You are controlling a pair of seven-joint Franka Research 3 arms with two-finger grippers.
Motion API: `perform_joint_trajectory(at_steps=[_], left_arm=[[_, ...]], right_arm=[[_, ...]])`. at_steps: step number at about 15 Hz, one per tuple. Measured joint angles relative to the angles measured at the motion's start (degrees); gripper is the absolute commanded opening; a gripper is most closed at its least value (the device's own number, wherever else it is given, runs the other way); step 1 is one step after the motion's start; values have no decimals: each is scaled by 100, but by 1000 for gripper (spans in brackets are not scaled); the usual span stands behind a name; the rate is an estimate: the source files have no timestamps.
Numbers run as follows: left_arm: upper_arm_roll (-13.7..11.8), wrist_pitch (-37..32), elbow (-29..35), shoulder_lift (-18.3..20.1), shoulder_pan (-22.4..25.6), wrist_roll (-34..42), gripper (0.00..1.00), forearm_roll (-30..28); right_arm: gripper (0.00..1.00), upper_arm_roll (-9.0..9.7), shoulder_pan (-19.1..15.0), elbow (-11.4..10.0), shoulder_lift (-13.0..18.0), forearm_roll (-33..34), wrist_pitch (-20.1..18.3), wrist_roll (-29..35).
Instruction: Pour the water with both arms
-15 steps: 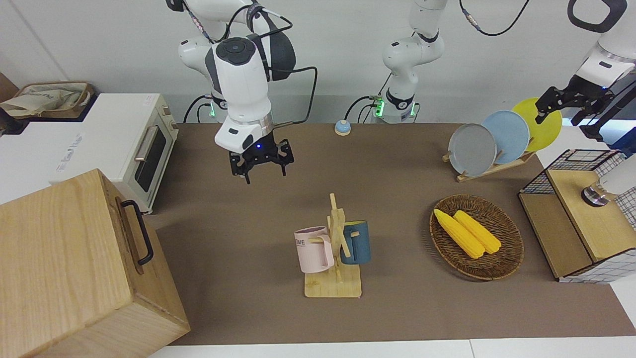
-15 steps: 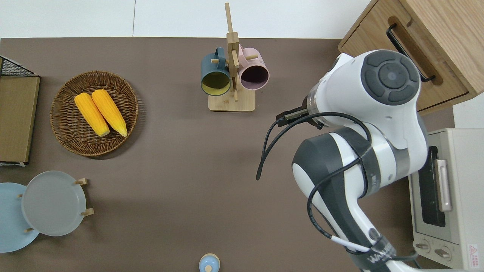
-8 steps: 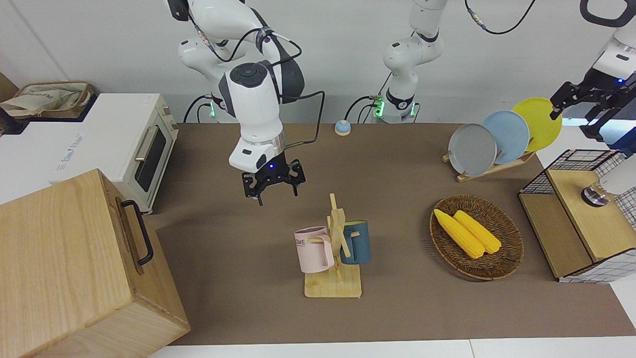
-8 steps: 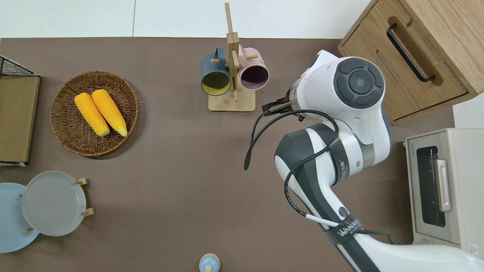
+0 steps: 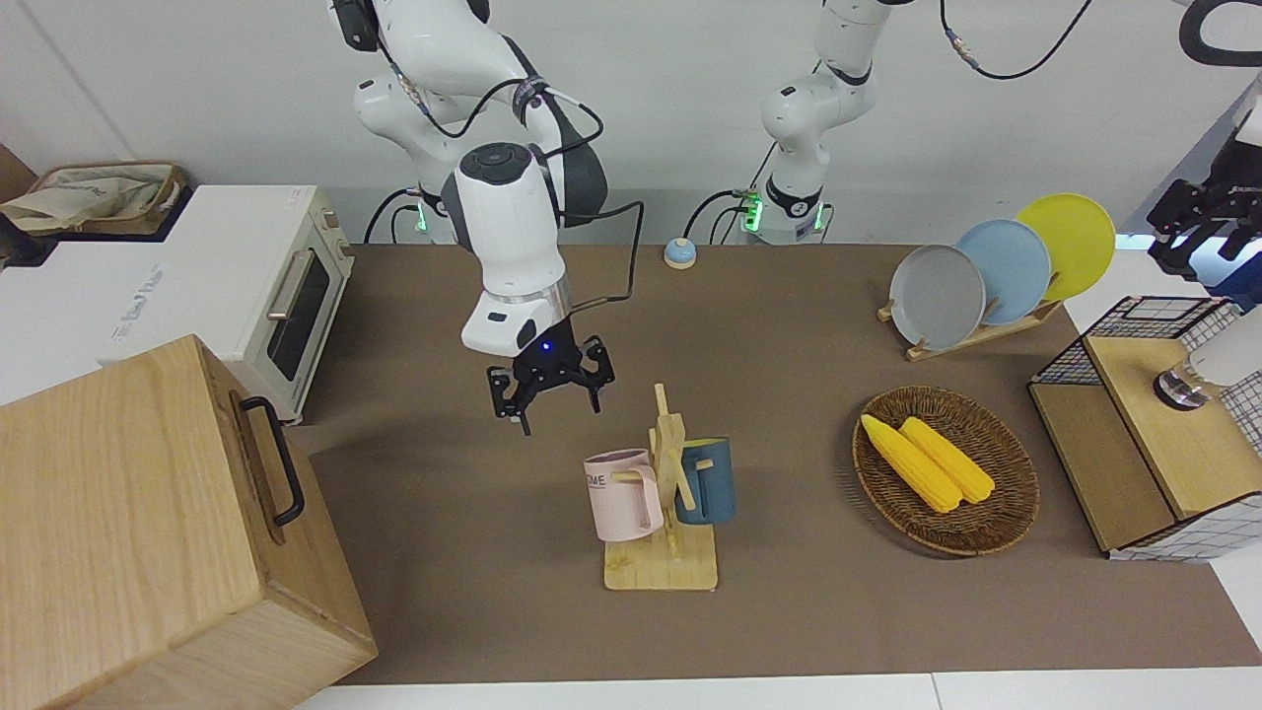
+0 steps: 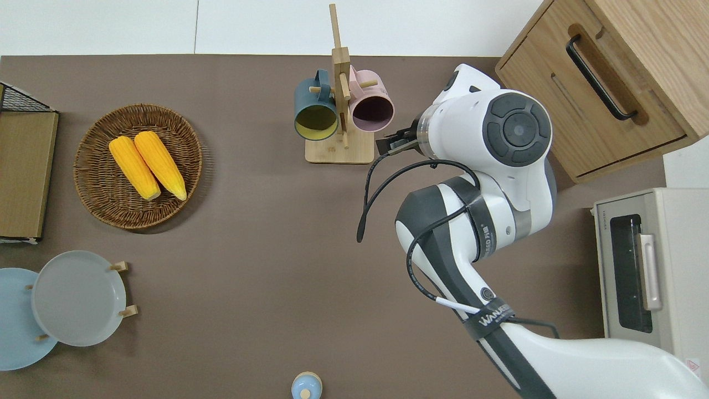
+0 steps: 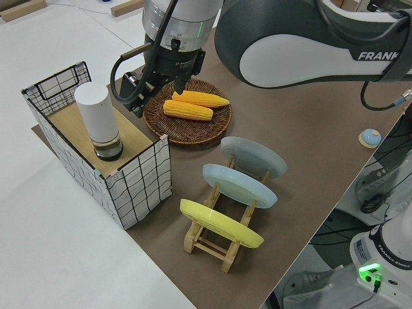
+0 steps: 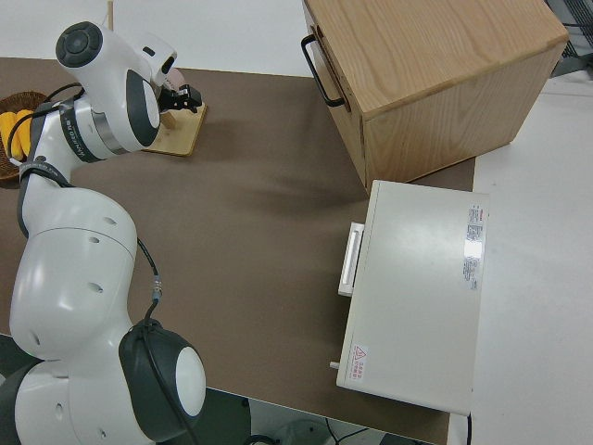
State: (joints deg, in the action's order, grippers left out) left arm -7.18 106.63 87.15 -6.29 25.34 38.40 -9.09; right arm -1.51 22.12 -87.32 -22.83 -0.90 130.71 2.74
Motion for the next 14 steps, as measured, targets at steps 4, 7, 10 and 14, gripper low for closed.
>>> perform_joint_trajectory(at_steps=[4, 7, 10, 14], left_arm=[[-1, 550, 2, -174, 92, 41, 998, -439], [-2, 958, 9, -321, 173, 186, 998, -680], [-1, 1157, 16, -448, 272, 437, 998, -937], [-5, 1559, 212, -528, 307, 566, 998, -1321]], right_arm=[[954, -2, -4, 99, -266, 0, 332, -307], [862, -2, -4, 270, -447, 0, 499, -447], [641, 0, -4, 386, -573, 0, 696, -475], [293, 4, -2, 534, -715, 0, 921, -500]])
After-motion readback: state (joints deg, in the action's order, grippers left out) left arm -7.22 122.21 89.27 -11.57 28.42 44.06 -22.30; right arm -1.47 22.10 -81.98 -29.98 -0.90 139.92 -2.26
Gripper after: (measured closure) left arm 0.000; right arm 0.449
